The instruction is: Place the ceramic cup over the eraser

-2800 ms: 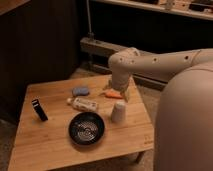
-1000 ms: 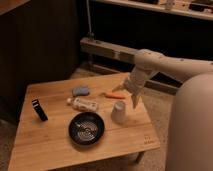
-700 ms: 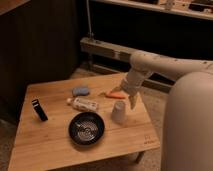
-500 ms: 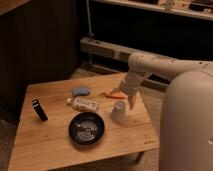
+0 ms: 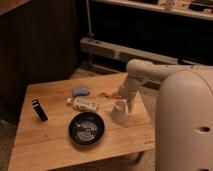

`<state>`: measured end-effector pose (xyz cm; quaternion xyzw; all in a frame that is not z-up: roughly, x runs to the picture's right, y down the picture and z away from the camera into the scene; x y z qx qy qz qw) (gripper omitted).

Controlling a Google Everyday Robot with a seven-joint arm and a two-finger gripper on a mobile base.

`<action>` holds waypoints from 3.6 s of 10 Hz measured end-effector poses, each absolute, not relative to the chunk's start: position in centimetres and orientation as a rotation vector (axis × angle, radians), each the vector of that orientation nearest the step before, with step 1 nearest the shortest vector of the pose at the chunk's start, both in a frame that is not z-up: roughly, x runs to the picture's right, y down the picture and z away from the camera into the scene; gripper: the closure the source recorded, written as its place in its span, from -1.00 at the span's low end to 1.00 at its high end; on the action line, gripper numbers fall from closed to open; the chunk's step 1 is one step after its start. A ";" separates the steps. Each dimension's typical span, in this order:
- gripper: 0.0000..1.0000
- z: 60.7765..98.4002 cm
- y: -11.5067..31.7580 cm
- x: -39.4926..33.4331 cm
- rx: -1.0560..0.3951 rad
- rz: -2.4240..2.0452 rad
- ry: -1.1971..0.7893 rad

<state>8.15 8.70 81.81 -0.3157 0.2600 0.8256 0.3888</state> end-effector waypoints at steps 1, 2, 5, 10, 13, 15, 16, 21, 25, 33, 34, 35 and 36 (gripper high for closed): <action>-0.56 82.3 8.9 8.1 -0.808 2.094 0.663; -0.44 82.5 9.1 8.0 -0.809 2.083 0.671; 0.14 82.9 9.2 7.9 -0.824 2.051 0.690; 1.00 83.1 9.4 7.5 -0.861 2.003 0.729; 0.52 83.1 9.4 7.1 -0.844 1.975 0.729; 0.20 83.2 9.4 6.7 -0.813 1.960 0.740; -0.07 83.3 9.5 6.7 -0.796 1.956 0.749; -0.60 83.3 9.6 6.8 -0.792 1.954 0.754; -0.60 82.9 9.0 7.0 -0.780 1.934 0.763; -0.52 80.0 11.0 4.8 -0.808 1.884 0.770; -0.33 80.0 11.1 4.6 -0.806 1.885 0.770; -0.17 80.1 11.2 4.6 -0.804 1.887 0.771; 0.12 80.3 11.2 4.8 -0.797 1.895 0.772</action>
